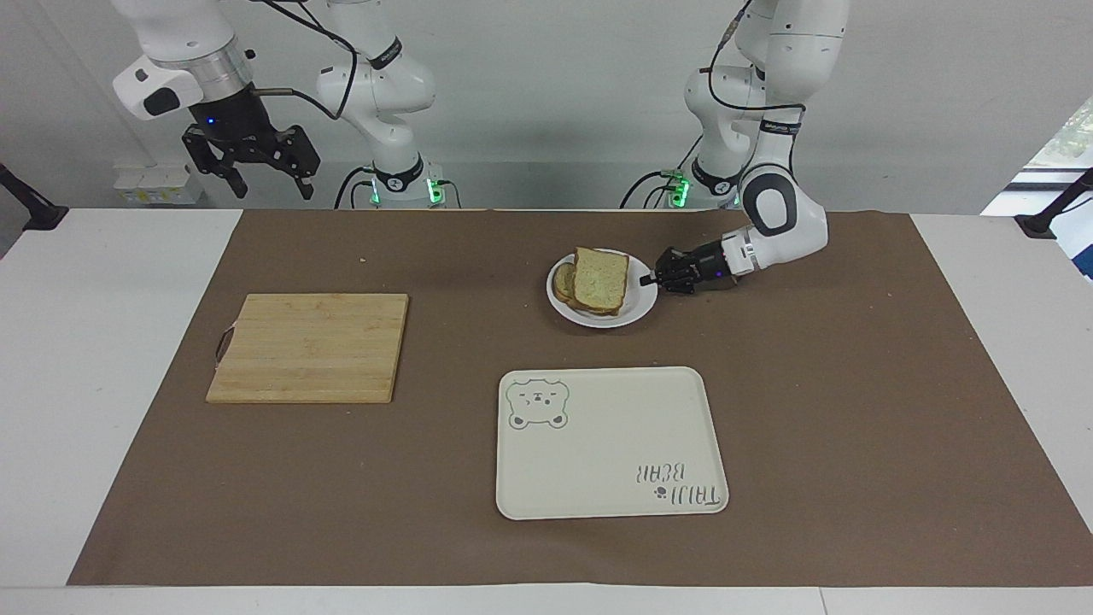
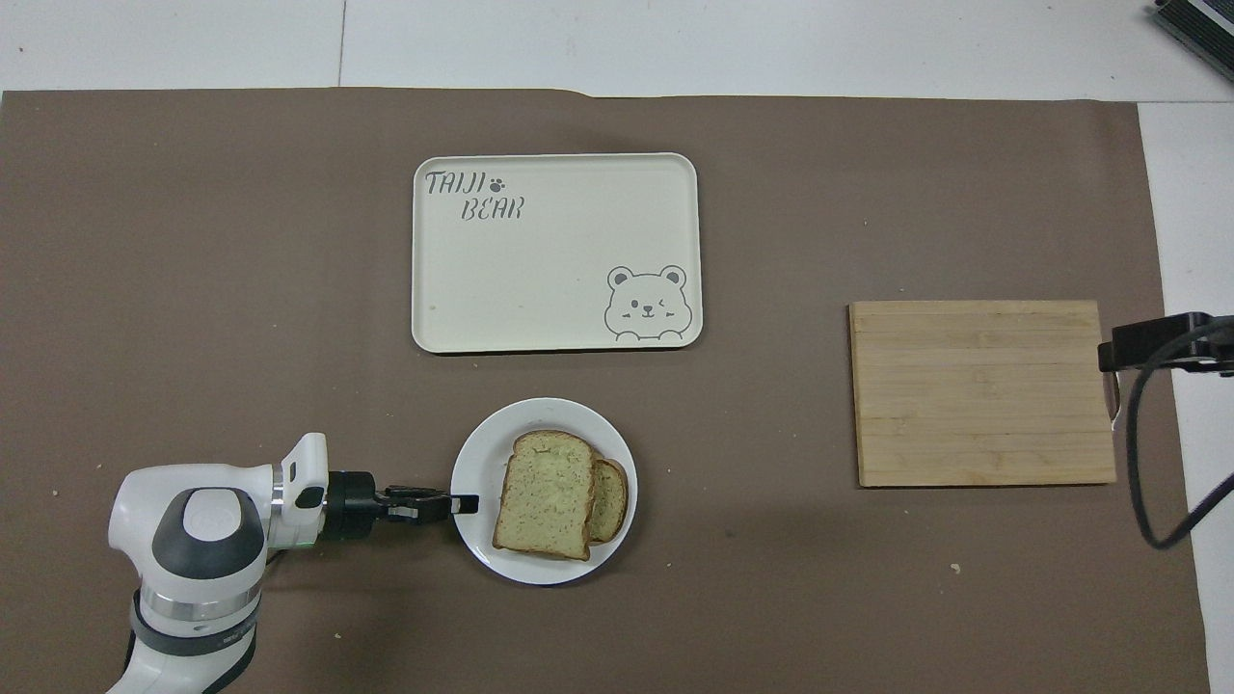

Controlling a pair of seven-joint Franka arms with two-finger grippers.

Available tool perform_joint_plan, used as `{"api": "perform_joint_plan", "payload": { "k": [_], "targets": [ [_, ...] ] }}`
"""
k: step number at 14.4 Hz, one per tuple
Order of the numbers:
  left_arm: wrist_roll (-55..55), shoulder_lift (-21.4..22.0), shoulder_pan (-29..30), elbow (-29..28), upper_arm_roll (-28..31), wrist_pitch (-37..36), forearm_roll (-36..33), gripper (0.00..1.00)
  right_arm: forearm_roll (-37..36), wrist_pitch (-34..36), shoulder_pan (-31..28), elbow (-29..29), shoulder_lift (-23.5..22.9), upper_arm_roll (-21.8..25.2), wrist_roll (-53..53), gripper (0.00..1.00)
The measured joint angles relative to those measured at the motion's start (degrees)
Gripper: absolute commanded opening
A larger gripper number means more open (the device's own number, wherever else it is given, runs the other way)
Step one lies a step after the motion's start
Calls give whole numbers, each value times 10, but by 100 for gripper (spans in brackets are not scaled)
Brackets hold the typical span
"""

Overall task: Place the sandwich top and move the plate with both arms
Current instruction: 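Slide the white plate with the left gripper onto the bear tray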

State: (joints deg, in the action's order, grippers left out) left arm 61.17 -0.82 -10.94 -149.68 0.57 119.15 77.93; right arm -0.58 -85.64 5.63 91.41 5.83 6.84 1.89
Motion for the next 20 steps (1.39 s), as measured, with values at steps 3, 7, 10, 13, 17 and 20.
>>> {"api": "perform_joint_plan", "payload": {
  "k": [3, 7, 10, 13, 17, 20],
  "targets": [
    [-2, 0, 0, 1, 0, -3, 0, 0, -14, -11, 0, 5, 2, 0, -18, 100],
    [-34, -5, 0, 21, 1, -37, 0, 0, -14, -12, 0, 8, 2, -1, -20, 100],
    [-80, -7, 0, 62, 1, -55, 0, 0, -13, -11, 0, 10, 3, -1, -20, 100],
    [-154, -19, 0, 124, 4, -71, -9, 0, -6, -10, 0, 11, 4, -1, -18, 100],
    [-199, -73, 1, 224, 6, -84, -23, 0, -6, -10, 0, 11, 5, -1, -18, 100],
    [-232, -120, 21, 304, 9, -93, -48, 0, -6, -10, 0, 11, 5, -2, -18, 100]
  ]
}}
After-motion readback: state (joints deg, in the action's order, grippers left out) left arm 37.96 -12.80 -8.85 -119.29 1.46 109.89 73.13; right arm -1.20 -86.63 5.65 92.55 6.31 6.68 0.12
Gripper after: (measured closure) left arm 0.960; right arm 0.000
